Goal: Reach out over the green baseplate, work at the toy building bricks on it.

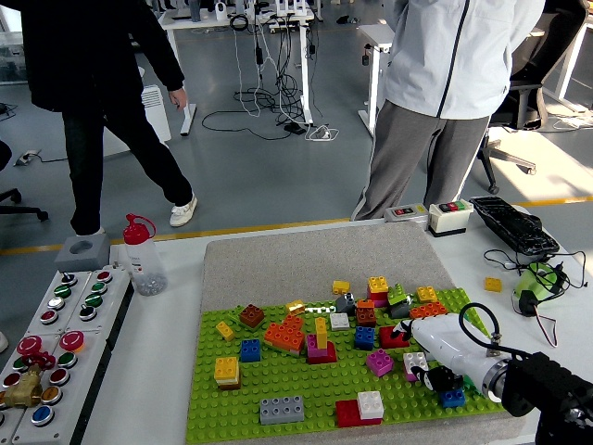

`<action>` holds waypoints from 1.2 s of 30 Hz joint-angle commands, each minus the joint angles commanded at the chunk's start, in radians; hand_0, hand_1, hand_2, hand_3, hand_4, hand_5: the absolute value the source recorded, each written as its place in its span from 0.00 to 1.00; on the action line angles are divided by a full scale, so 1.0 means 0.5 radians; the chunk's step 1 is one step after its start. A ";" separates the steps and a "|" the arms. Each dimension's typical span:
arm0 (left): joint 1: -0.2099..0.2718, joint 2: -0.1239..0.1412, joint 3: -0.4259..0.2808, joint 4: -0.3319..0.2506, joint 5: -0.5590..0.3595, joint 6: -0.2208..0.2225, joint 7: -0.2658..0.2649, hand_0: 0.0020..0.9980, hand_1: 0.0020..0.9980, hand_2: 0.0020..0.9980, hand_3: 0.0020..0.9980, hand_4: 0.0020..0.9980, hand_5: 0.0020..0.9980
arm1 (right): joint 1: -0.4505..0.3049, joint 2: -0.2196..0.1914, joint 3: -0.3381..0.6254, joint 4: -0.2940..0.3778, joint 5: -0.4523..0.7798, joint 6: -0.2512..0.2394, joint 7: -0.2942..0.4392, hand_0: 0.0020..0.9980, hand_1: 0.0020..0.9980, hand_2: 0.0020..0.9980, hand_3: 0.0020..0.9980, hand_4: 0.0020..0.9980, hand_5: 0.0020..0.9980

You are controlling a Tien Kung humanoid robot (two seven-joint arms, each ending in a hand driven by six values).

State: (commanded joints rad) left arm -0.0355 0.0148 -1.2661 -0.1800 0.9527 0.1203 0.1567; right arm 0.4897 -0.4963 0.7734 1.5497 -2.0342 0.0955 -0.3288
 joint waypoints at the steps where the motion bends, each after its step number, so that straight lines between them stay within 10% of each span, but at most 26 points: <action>1: 0.000 0.000 0.000 0.000 0.000 0.000 0.000 0.73 0.79 0.82 0.67 0.48 1.00 | 0.003 0.001 -0.006 -0.003 -0.002 0.003 -0.002 0.65 0.71 0.72 0.76 0.67 0.04; 36: 0.015 -0.001 -0.003 0.000 0.010 0.002 0.003 0.73 0.79 0.82 0.67 0.48 1.00 | 0.050 0.039 -0.080 -0.159 -0.030 0.028 -0.002 0.55 0.66 0.69 0.75 0.67 0.04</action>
State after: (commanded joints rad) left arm -0.0282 0.0141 -1.2675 -0.1800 0.9578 0.1210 0.1584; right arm 0.5148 -0.4770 0.7335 1.4704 -2.0492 0.1095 -0.3296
